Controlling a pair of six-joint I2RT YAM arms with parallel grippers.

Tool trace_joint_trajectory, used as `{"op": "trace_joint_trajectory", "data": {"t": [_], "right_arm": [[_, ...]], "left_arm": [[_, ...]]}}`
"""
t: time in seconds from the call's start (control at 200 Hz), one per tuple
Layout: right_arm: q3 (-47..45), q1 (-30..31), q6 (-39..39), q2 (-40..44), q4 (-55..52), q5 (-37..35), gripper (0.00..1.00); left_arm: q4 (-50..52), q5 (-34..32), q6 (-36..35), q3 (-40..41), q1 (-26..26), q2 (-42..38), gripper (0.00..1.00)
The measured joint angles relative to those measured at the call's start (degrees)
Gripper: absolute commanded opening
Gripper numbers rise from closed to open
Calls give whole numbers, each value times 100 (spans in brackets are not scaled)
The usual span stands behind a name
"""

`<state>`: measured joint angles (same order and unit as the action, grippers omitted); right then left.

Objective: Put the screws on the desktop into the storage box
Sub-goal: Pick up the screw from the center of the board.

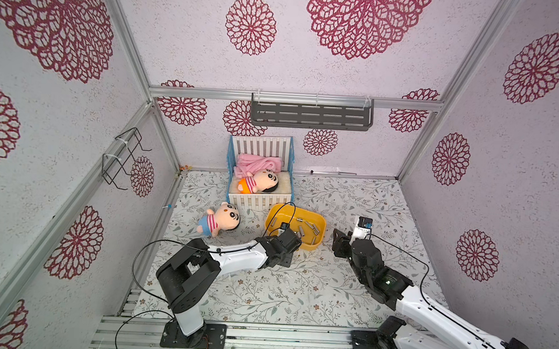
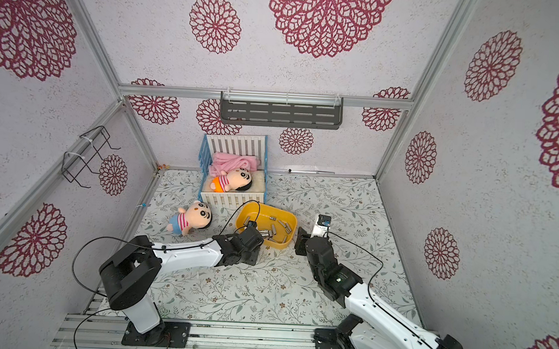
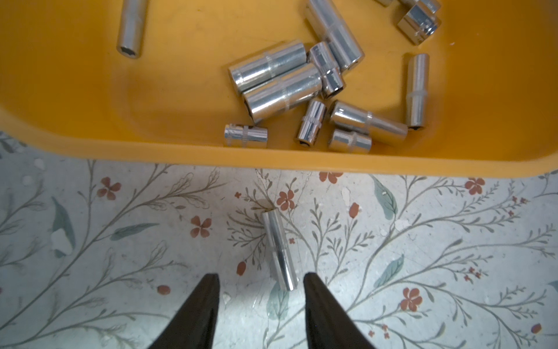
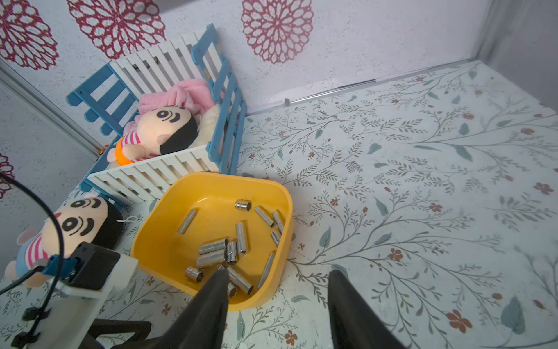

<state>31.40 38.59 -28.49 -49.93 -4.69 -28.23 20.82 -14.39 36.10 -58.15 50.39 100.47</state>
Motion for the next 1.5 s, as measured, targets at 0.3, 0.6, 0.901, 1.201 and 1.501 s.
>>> {"op": "trace_joint_trajectory", "data": {"t": [0.3,0.6,0.901,1.201,1.501], "right_arm": [[-450,-13,247,-236,26,50,59],[-470,-17,304,-398,85,111,59],[-584,-17,306,-251,111,114,59],[-584,-22,348,-212,111,111,59],[-595,-28,348,87,116,101,59]], "left_arm": [[17,203,-74,-177,0,251,40],[120,299,-140,-369,0,540,24],[313,315,-166,-579,0,743,16],[568,199,-208,-619,2,695,4],[463,22,-273,57,341,-1207,8]]}}
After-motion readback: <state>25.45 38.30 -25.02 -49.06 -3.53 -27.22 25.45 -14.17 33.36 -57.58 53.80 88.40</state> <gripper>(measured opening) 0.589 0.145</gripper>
